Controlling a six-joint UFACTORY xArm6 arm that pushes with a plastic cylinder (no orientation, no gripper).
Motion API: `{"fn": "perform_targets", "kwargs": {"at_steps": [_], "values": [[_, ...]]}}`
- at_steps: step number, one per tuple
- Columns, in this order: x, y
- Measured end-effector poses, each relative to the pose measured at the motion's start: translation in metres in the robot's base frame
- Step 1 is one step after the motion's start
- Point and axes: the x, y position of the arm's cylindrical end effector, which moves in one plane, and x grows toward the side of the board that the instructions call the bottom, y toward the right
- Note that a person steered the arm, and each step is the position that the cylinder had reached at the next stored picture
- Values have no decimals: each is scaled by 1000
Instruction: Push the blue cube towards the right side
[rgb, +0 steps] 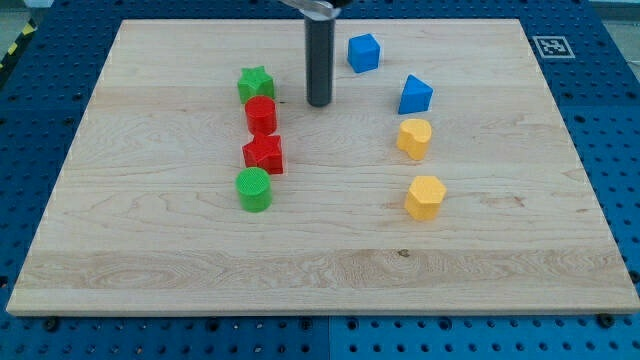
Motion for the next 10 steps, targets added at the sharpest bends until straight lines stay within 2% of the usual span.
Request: {"fn": "perform_targets", "kwargs": {"at_steps": [2, 3, 7, 10], "values": [[-62, -17], [-75, -17], [-81, 50], [-69, 55]]}}
